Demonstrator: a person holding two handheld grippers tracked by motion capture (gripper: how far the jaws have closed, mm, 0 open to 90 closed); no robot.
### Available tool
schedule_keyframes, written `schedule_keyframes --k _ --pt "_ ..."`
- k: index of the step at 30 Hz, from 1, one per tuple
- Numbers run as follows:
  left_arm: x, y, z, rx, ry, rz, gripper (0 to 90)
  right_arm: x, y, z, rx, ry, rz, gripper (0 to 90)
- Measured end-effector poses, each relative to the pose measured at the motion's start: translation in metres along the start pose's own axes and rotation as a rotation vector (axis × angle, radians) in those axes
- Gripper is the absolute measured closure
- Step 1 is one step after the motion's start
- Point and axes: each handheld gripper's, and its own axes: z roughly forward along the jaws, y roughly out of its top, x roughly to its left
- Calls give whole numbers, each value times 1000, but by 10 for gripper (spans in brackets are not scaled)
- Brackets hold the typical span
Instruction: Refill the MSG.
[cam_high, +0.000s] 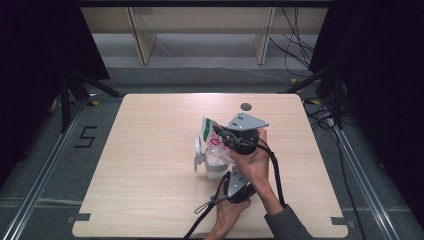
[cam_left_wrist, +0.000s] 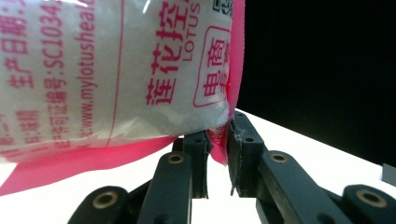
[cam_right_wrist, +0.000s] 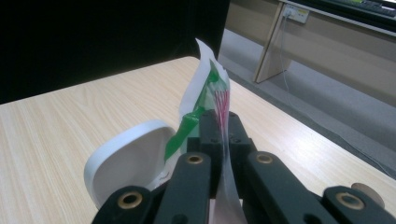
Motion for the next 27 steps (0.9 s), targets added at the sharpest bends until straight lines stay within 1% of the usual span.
schedule_keyframes --k 2,3,5,6,8,9,10,12,13,14,15,16,17,18,19,20,21,22,23,24,25,27 --pt "0 0 -1 2 -1 0 786 0 0 1 13 8 -5 900" --pt "0 0 -1 0 0 5 786 0 0 0 13 9 -4 900" --pt "1 0 0 -4 0 -2 787 0 0 0 -3 -1 4 900" --pt "0 0 0 -3 0 -2 787 0 0 -1 7 6 5 900" --pt "0 -1 0 1 0 2 786 0 0 0 8 3 -5 900" --pt "0 -1 0 2 -4 2 786 1 -1 0 21 8 20 900" --pt "1 -1 0 3 -3 2 786 2 -2 2 14 -4 19 900" --pt "0 0 0 -1 0 1 786 1 -1 1 16 2 4 900" --pt "0 0 -1 1 1 5 787 1 0 0 16 4 17 900" --pt "0 0 -1 0 1 6 786 0 0 -1 13 10 2 900" --pt "0 0 -1 2 0 2 786 1 0 -1 6 2 3 900" --pt "0 -1 0 1 -1 0 786 0 0 0 10 3 -3 900" --pt "0 -1 0 3 2 2 786 1 -1 0 22 7 20 900" --pt "0 -1 0 4 1 3 786 0 -2 1 19 3 5 900" --pt "0 -1 0 4 0 3 786 0 -2 1 14 -4 24 900" --pt "0 -1 0 1 0 2 786 -1 -1 1 5 -3 6 900" --pt "7 1 -6 99 14 114 787 -2 -1 -1 9 3 6 900" --pt "6 2 -6 95 18 109 787 -2 0 -2 6 1 21 900" --pt "6 2 -6 81 9 105 787 -1 0 -3 12 -4 35 900" --pt "5 2 -6 79 12 106 787 -1 1 -3 -3 -6 25 900" --pt "5 3 -6 76 11 105 786 -2 2 -3 -2 8 7 900" --pt "5 3 -6 78 11 101 787 0 2 -4 6 1 10 900"
